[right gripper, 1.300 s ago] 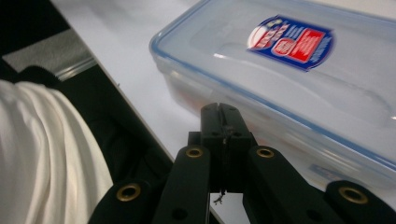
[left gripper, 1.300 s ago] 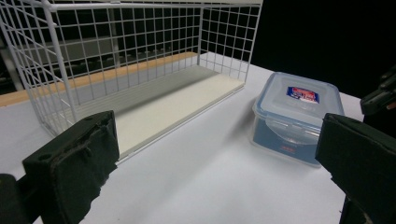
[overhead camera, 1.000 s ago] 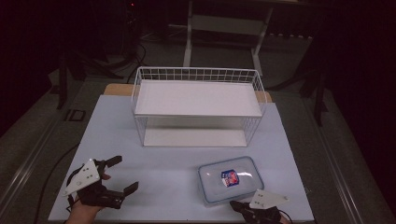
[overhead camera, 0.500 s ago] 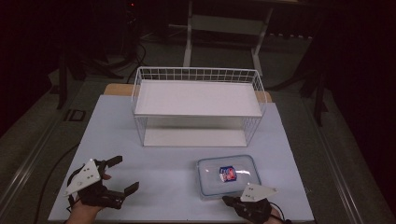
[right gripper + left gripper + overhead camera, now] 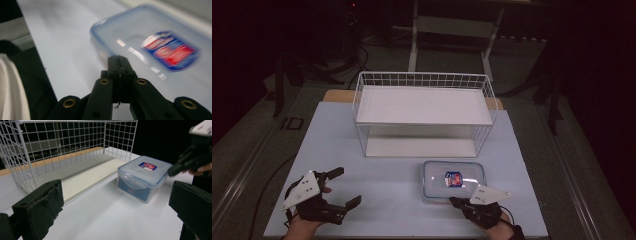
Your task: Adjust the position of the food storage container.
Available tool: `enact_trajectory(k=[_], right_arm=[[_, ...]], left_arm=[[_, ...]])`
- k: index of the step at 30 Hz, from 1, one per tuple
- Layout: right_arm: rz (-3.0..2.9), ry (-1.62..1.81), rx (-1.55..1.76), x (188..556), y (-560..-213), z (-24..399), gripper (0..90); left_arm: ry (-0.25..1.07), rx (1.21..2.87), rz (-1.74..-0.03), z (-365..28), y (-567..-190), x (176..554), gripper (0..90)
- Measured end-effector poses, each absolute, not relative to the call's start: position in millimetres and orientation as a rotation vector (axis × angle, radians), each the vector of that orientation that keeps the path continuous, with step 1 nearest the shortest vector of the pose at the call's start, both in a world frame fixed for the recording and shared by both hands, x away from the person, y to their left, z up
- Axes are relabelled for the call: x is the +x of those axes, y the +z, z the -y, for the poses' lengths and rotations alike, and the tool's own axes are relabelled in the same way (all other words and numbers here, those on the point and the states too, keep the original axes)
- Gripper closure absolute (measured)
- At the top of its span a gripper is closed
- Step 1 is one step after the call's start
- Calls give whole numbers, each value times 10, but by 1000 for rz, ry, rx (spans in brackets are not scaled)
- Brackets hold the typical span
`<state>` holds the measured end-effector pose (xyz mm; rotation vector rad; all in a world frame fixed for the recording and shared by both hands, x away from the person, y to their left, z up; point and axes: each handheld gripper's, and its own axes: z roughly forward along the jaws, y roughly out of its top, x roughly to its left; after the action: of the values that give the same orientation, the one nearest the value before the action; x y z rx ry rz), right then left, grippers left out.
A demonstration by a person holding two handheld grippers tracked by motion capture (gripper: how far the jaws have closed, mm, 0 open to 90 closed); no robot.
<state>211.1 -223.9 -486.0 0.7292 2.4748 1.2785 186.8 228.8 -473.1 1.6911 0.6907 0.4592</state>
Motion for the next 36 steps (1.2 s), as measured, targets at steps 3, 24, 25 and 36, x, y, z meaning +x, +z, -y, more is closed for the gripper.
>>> enact_trajectory(k=[3,24,25,36], right_arm=[[-2367,1269,794,2125,-4720,2457,900],[-2181,1114,1184,2504,-5050,3044,900],[-2180,1115,1188,2509,-5052,3039,900],[-2220,1137,1171,2587,-5057,2837,900]], left_arm=[[458,1695,-687,-2283,-4729,1868,0],[435,1706,-670,-2245,-4742,1876,0],[433,1705,-670,-2243,-4743,1877,0],[412,1719,-659,-2215,-4763,1885,0]])
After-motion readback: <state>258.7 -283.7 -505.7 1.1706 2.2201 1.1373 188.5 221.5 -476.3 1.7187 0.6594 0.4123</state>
